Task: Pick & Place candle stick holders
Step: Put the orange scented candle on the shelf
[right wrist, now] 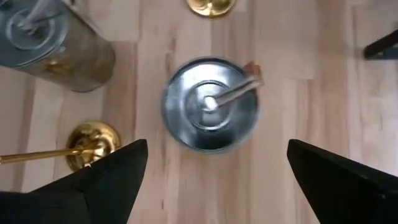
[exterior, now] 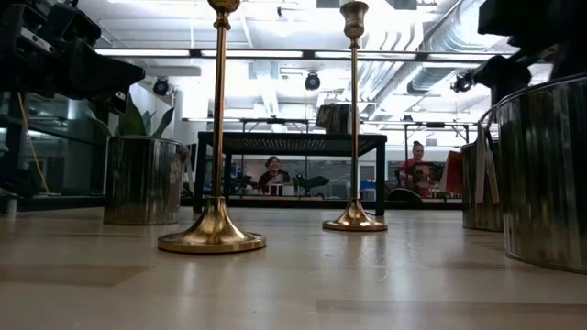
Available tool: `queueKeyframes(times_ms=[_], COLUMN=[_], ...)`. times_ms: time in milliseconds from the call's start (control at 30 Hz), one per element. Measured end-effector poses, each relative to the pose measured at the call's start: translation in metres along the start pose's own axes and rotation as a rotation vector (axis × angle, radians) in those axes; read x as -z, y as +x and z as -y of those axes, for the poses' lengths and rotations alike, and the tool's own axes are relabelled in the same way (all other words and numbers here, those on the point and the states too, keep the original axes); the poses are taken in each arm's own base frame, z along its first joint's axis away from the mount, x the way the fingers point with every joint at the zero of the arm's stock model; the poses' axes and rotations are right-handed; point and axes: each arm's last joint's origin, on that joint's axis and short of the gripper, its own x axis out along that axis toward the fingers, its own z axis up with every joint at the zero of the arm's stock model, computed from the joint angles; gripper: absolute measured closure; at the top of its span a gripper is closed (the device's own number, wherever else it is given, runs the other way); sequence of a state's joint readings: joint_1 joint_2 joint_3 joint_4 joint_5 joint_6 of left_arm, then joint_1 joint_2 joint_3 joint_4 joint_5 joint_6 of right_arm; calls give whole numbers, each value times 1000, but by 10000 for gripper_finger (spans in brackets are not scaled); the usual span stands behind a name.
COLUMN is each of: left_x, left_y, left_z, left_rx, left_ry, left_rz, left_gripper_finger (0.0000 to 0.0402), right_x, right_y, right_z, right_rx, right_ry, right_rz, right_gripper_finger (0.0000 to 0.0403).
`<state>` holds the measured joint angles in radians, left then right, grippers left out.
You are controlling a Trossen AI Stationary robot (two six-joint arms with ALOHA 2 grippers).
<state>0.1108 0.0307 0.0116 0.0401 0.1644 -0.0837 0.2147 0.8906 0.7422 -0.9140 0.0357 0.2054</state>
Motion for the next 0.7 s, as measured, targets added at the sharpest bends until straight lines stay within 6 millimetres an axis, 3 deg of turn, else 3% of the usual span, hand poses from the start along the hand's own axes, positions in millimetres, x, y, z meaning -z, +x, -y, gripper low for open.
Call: queueKeyframes(times_ms=[700], left_x=[0], left_y=[0], left_z=[0], left_rx=[0], left_ry=[0], left_rz=[0], left_gripper_finger=[401], right_x=[-15], right_y=[44], right_z=[-9], right_rx=[38], right_ry=[-80], right_rz=[-118], right_gripper_finger=[25])
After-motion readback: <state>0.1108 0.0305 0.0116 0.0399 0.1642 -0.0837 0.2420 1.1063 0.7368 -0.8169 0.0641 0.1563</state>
